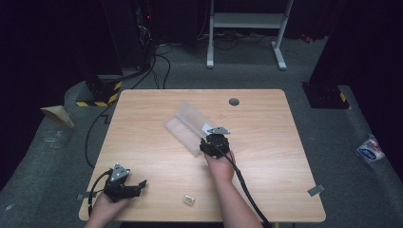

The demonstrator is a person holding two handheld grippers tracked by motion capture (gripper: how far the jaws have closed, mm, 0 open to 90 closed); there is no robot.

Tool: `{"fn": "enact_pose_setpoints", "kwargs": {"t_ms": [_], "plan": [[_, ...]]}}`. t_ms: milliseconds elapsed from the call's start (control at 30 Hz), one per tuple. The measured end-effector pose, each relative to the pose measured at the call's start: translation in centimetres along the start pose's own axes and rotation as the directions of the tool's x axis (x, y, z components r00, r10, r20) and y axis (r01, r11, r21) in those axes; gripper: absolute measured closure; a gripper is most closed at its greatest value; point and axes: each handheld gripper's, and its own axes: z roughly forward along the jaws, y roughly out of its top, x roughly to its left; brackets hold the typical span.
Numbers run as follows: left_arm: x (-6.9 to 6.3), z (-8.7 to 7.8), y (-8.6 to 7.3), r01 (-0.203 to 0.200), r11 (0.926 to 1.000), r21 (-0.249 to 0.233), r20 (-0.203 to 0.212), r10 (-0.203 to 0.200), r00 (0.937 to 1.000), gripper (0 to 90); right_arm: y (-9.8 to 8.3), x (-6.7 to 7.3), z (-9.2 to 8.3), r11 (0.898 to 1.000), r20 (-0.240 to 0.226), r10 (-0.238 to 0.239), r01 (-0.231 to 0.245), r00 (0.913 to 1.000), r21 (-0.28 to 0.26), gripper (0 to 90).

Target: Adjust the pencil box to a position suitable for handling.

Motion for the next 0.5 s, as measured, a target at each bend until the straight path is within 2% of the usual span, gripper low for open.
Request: {"fn": "enact_pose_setpoints", "kwargs": {"t_ms": [33, 200, 233, 500], "plan": [[0.0, 0.0, 0.0, 0.002, 1.0, -0.001, 0.002, -0.002, 1.0, 15.2, -0.1, 0.0, 0.2, 1.0, 0.009, 0.014, -0.015, 0.9999, 0.006, 41.9], [0.0, 0.0, 0.0, -0.002, 1.0, 0.0, 0.001, 0.002, 1.0, 15.2, -0.5, 0.0, 1.0, 1.0, 0.005, 0.018, -0.018, 0.9998, 0.021, 42.1], [0.0, 0.0, 0.0, -0.002, 1.0, 0.0, 0.001, 0.002, 1.0, 15.2, -0.5, 0.1, 1.0, 0.999, 0.004, 0.033, -0.033, 0.9995, 0.025, 42.2], [-0.1, 0.0, 0.0, -0.005, 1.0, 0.001, -0.003, 0.005, 1.0, 15.4, -0.9, 0.5, 1.2, 0.999, 0.009, 0.016, -0.017, 0.9998, 0.028, 43.1]]}}
